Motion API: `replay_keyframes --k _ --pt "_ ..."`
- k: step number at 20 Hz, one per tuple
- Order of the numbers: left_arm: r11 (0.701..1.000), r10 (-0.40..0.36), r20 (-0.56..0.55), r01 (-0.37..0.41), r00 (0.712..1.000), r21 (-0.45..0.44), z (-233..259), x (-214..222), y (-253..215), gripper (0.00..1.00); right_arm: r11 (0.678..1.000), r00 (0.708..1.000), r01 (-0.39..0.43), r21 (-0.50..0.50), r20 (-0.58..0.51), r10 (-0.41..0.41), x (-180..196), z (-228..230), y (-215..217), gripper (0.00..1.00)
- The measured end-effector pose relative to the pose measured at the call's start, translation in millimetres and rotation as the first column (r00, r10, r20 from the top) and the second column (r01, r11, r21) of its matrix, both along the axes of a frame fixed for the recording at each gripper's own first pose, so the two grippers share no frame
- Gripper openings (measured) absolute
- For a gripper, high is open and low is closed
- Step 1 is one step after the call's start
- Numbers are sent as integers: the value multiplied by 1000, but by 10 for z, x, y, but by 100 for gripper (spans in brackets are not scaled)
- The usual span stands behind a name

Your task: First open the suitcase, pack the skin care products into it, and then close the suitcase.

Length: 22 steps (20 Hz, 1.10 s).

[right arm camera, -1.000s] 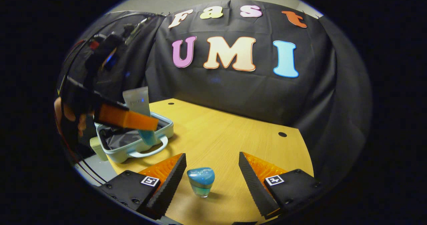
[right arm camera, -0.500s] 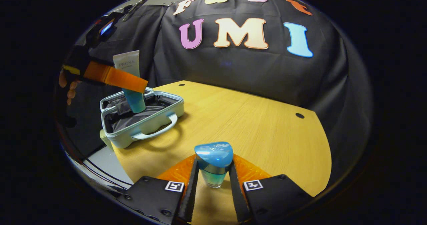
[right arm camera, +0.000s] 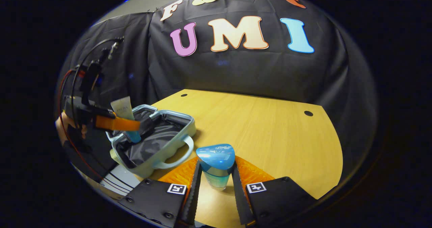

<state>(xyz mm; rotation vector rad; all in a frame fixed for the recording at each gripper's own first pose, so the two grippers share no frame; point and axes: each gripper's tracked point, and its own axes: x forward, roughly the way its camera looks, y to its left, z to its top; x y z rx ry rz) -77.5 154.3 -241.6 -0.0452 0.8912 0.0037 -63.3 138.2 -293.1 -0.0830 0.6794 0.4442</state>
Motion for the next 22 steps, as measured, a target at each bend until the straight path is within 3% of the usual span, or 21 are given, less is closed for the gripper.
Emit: replay_keyframes --k 4,7,9,10,15,16,19,22 --pt "999 -22 -139 26 990 22 -444 -75 348 22 998 999 8 70 -52 -4 8 132 499 50" --pt "998 -44 -220 36 975 -42 -726 -122 429 22 991 994 -10 135 -108 25 -46 217 924 48" --pt "996 -76 -243 64 967 -59 -850 -108 473 22 982 990 -5 188 -139 32 -99 222 1160 51" --pt "995 -94 -254 81 963 -60 -896 -114 501 22 978 987 0 207 -159 33 -114 200 1273 48" --pt "983 -162 -227 137 960 -121 -936 36 529 29 976 966 1 219 -253 56 -240 -7 1667 50" --pt "977 -174 -212 142 962 -160 -894 71 478 33 972 959 4 233 -276 62 -251 -50 1759 50" --pt "959 -191 -141 154 971 -237 -690 168 442 99 983 942 -3 185 -330 65 -331 -286 1895 50" --pt "945 -180 -72 153 981 -289 -463 276 524 95 990 916 -27 138 -393 80 -494 -545 1973 50"
